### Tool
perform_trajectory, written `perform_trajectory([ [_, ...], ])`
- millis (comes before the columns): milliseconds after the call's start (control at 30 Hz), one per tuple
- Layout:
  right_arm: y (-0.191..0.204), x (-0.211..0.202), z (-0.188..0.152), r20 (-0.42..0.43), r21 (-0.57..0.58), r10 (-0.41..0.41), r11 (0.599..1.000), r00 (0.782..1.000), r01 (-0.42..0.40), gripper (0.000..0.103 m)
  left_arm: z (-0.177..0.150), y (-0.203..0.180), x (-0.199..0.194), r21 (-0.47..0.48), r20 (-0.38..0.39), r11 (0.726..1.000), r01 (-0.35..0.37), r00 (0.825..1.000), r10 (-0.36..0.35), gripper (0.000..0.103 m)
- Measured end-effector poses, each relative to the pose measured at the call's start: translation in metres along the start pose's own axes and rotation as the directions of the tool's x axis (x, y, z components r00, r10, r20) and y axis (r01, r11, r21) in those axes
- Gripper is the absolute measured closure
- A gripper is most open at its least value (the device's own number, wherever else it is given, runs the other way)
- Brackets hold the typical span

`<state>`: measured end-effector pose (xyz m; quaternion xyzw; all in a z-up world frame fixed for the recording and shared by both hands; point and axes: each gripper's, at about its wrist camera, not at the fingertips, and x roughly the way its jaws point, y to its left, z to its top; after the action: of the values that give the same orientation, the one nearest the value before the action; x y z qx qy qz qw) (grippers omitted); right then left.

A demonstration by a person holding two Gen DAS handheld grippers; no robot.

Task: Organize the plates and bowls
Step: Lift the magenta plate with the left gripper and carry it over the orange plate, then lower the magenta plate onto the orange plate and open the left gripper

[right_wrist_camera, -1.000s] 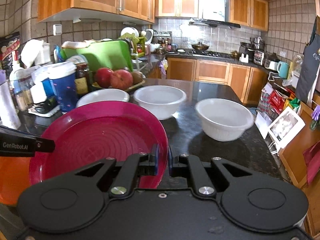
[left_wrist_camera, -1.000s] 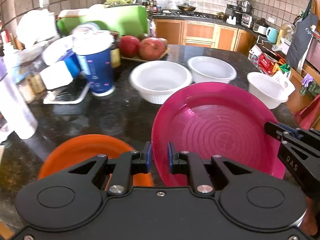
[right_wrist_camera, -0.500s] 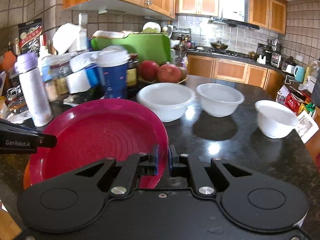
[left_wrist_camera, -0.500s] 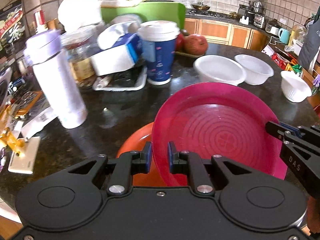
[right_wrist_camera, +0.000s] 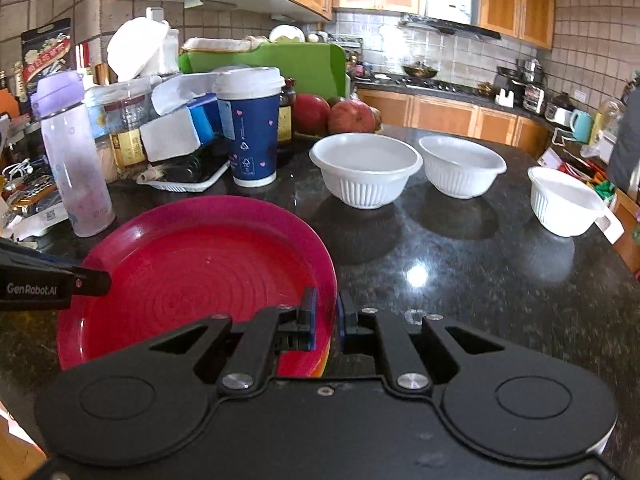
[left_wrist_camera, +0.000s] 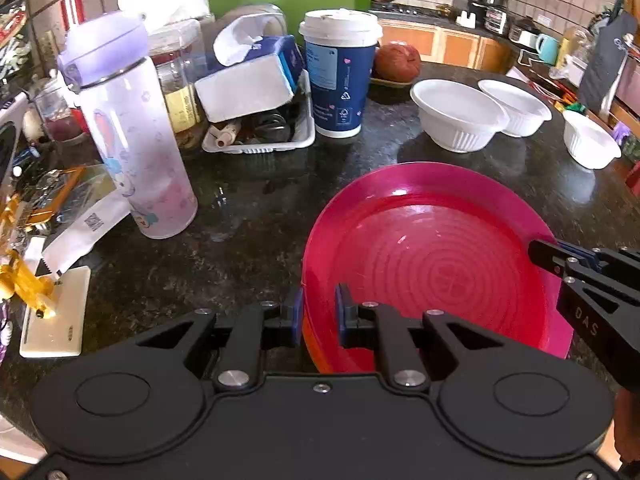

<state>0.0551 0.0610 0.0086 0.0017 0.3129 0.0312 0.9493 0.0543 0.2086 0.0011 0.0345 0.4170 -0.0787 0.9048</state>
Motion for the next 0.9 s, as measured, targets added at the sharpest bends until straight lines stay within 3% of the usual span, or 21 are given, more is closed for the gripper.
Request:
perform_trajectory([
  [300, 0.006, 0.008, -0.002, -0.035, 0.012, -0.035, 0.999, 0.999, 0.035, 0.091, -0.002, 0.008, 0.005, 0.023, -0.005, 0.999, 0.047, 0.999, -0.047, 0.082],
  [433, 0.009, 0.007, -0.001, -0.023, 0.002, -0.033, 0.999, 0.999, 0.033, 0.090, -0.003, 0.010, 0.002, 0.019, 0.026, 0.999, 0.033, 0.999, -0.034, 0.071],
  [900, 0.011, 0.003, -0.002, -0.016, 0.005, -0.043, 0.999, 0.999, 0.043, 0.086, -0.004, 0.009, -0.004, 0.024, 0.032, 0.999, 0.038, 0.999, -0.039, 0.069],
])
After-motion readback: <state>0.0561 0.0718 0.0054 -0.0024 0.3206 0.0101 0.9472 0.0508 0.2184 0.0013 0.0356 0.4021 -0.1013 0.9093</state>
